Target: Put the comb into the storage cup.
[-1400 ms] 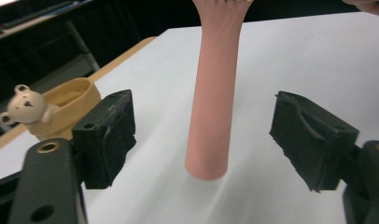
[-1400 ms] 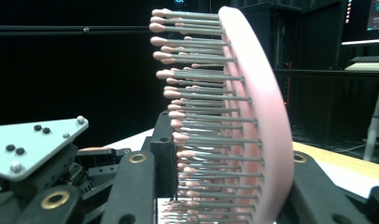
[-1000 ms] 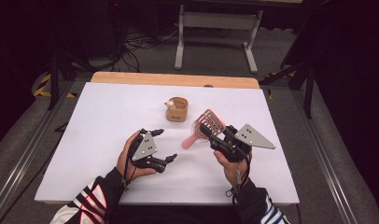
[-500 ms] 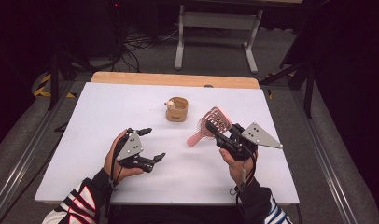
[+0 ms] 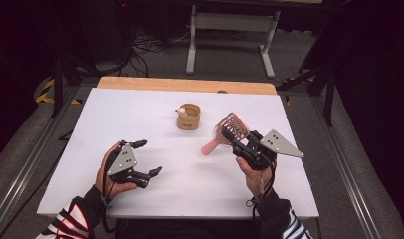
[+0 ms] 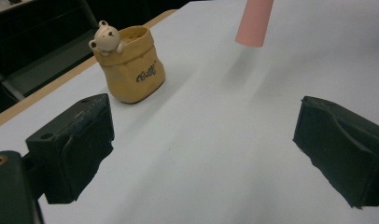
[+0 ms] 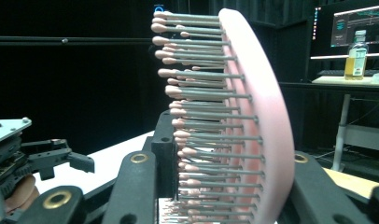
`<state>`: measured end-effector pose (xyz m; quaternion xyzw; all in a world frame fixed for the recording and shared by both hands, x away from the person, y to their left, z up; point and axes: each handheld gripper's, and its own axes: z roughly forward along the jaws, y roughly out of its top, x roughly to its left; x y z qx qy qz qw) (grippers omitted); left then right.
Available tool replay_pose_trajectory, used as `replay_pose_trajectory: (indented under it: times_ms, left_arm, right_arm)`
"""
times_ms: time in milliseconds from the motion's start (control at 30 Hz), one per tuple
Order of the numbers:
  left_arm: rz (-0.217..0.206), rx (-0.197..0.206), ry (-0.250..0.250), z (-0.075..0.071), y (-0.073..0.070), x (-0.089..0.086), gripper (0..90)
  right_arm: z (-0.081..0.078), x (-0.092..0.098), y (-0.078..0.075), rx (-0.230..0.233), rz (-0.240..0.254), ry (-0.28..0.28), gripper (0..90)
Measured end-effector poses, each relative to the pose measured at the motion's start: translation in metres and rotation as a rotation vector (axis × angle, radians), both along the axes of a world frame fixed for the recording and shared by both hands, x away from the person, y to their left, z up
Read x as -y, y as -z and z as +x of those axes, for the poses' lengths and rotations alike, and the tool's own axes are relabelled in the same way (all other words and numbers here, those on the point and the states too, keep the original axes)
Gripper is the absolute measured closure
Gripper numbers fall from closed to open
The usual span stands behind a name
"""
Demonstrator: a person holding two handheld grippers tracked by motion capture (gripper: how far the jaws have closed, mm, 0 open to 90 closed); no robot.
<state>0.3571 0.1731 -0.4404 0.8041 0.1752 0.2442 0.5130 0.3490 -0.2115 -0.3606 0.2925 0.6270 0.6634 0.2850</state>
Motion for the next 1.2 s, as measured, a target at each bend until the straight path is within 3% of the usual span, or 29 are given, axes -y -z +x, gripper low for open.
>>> replay_pose_trajectory:
  times_ms: [300, 667, 1033, 1200]
  left_arm:
    - [0.025, 0.006, -0.042, -0.008, 0.007, -0.015, 6.4]
    - [0.023, -0.013, -0.076, -0.021, 0.015, -0.033, 6.7]
    - [0.004, -0.027, -0.105, -0.029, 0.019, -0.05, 6.8]
    - [-0.001, -0.028, -0.109, -0.031, 0.019, -0.054, 6.6]
  right_arm:
    - [0.002, 0.002, -0.002, 0.004, 0.006, 0.008, 63.5]
    - [0.008, 0.005, -0.01, 0.025, 0.022, 0.018, 63.5]
    - [0.022, 0.006, -0.03, 0.071, 0.068, 0.05, 63.6]
    - [0.033, 0.0, -0.038, 0.084, 0.066, 0.067, 63.6]
